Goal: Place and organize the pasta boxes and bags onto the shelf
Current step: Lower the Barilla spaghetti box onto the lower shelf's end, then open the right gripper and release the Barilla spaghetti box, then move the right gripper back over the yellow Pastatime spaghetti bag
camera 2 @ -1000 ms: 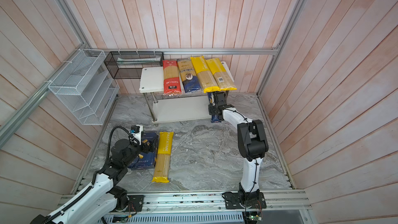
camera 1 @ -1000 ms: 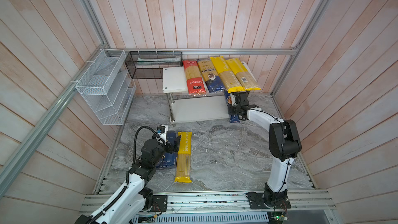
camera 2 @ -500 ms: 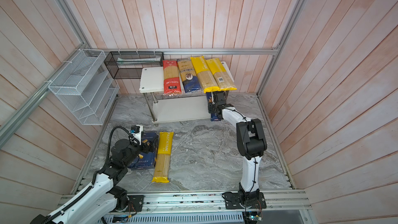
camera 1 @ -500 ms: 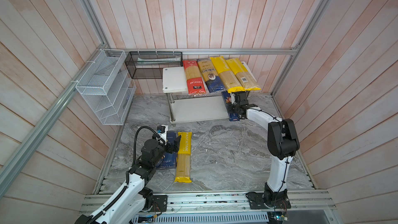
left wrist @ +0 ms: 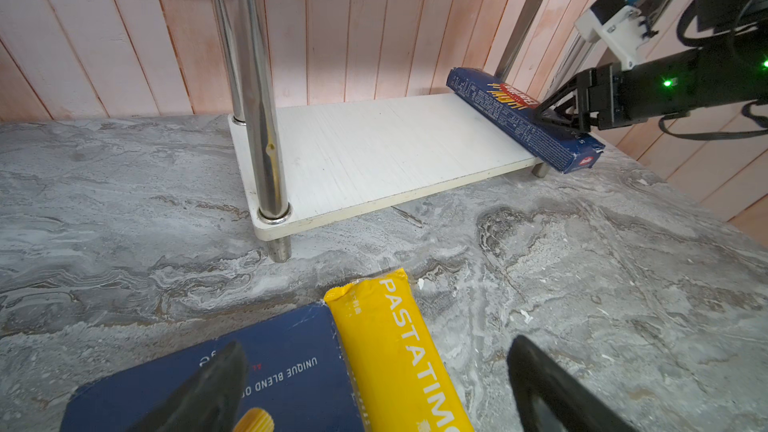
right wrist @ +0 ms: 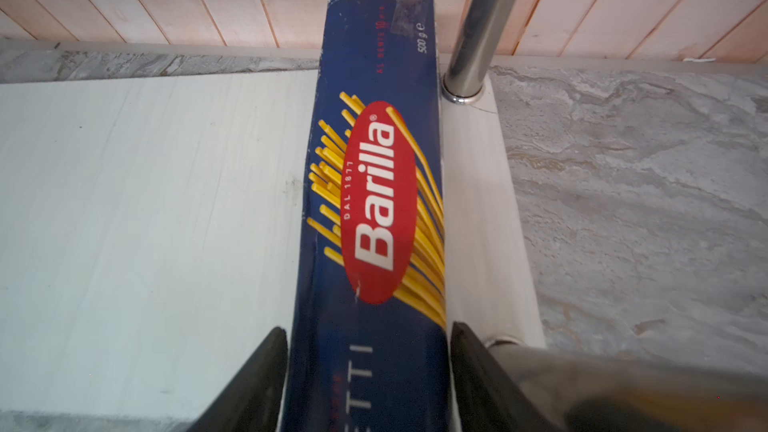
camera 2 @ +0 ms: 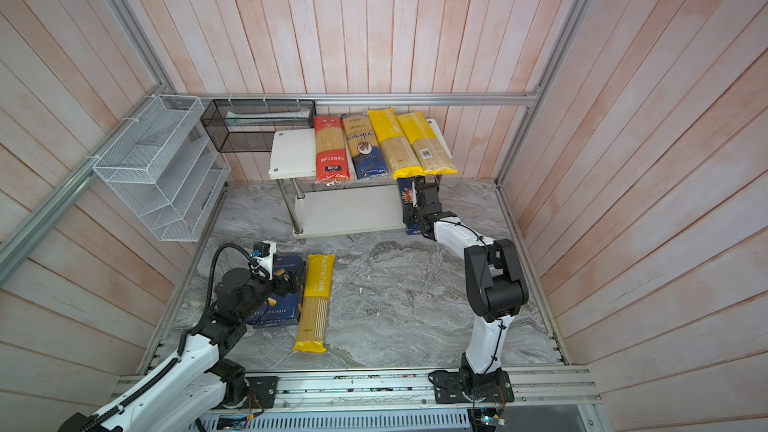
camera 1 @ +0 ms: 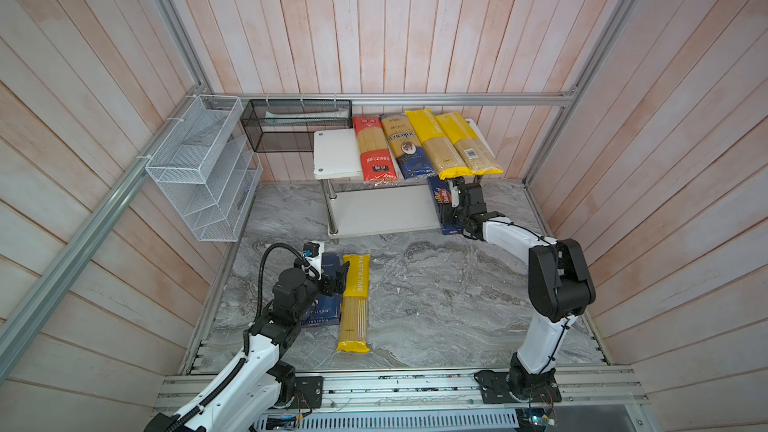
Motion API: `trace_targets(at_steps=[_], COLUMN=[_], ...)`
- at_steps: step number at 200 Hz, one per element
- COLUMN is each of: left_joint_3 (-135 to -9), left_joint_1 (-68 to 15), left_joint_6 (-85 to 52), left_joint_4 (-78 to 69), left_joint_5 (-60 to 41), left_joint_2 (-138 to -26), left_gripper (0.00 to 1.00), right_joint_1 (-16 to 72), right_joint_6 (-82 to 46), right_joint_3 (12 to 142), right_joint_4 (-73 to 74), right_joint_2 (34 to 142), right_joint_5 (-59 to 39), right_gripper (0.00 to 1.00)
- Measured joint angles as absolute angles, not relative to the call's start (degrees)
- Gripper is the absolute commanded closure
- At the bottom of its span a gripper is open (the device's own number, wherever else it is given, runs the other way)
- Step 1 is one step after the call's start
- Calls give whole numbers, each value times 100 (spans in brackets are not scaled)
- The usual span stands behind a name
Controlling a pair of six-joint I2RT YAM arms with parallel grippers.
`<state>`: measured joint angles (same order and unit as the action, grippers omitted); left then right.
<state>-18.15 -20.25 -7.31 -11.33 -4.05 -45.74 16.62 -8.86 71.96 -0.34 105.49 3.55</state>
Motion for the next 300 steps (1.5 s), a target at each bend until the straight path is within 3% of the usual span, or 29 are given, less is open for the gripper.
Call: trace_targets(at_steps=[180, 256, 300], left_joint_3=[-1813, -1815, -1815], left_joint_1=[-2025, -2025, -2025], left_joint_6=[-733, -733, -733], left_joint_4=[-1133, -1131, -1125], left_joint_5=[-399, -405, -403], left_joint_2=[-4525, -4910, -4928], left_gripper=[0, 0, 1], right_joint_1=[1916, 3225, 3986], right_joint_6=[-1507, -1503, -1387], right_joint_3=[5085, 4657, 4786], right_joint_4=[410, 648, 725], right_joint_2=[8543, 8014, 8272], right_joint_5=[106, 121, 69], right_gripper=[36, 35, 26])
